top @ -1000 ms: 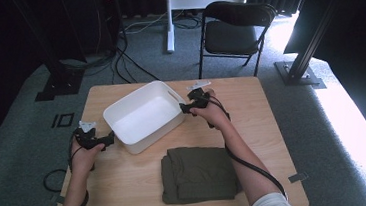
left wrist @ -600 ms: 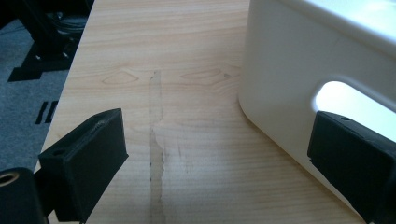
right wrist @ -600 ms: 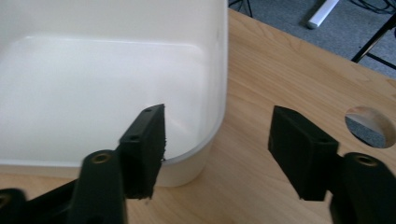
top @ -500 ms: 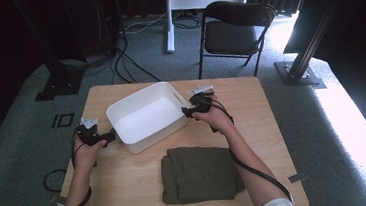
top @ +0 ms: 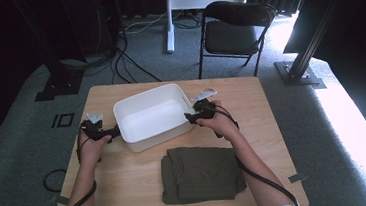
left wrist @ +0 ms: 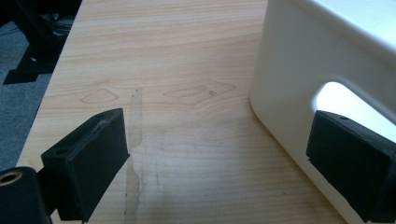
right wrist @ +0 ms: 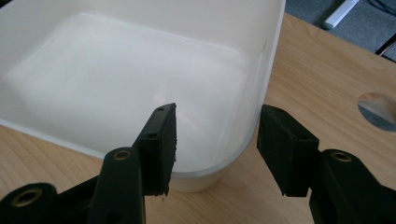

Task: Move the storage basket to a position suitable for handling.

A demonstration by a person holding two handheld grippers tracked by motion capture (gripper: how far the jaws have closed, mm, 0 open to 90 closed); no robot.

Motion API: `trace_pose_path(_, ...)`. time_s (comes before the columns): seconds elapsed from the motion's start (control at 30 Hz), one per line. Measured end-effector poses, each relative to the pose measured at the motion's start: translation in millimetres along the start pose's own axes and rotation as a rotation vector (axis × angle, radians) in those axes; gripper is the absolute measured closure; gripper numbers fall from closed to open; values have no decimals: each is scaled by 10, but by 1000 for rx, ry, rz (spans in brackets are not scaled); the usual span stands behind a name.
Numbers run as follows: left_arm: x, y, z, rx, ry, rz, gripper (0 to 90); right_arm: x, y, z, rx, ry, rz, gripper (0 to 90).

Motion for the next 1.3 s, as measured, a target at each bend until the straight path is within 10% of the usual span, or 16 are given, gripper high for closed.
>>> trace_pose_path(1.3,330,493,-364,54,-11,13,96,-416,215,484,89,-12,39,464)
Point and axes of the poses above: each handheld gripper's, and its own axes: x roughly forward along the jaws, z roughly out of its underside, y roughly to its right, the point moved 10 cm from there along x, roughly forward along the jaws, and after that the axes turned 8 degrees about -y, right-handed, at the moved point
